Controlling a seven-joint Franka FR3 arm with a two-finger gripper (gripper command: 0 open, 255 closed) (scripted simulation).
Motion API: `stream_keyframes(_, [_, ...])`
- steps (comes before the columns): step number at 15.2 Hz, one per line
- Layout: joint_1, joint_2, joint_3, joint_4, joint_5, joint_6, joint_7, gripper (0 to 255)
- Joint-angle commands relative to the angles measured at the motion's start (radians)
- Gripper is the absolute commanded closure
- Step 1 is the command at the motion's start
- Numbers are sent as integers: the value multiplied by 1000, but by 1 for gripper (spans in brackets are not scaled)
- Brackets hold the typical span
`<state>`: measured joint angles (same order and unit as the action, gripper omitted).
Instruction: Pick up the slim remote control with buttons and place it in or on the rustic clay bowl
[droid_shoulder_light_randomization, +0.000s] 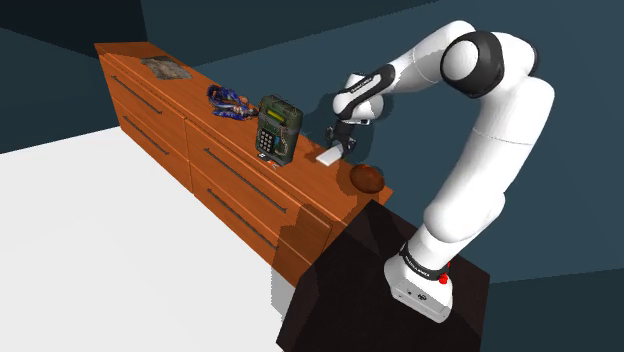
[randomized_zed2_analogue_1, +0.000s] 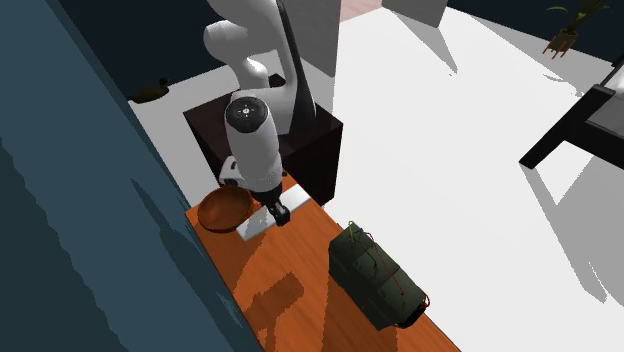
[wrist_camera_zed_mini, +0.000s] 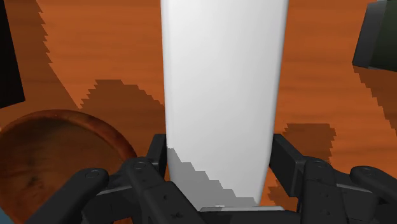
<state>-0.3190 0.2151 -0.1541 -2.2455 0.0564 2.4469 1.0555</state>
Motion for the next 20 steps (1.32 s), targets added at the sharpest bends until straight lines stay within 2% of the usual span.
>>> stream_keyframes(1, [0, -15, -2, 5, -4, -20, 2, 255])
stream_keyframes(14, [-172, -193, -150, -232, -46, 40, -290, 255])
stream_keyframes(20, [-174, -116, -143, -243, -3, 124, -321, 255])
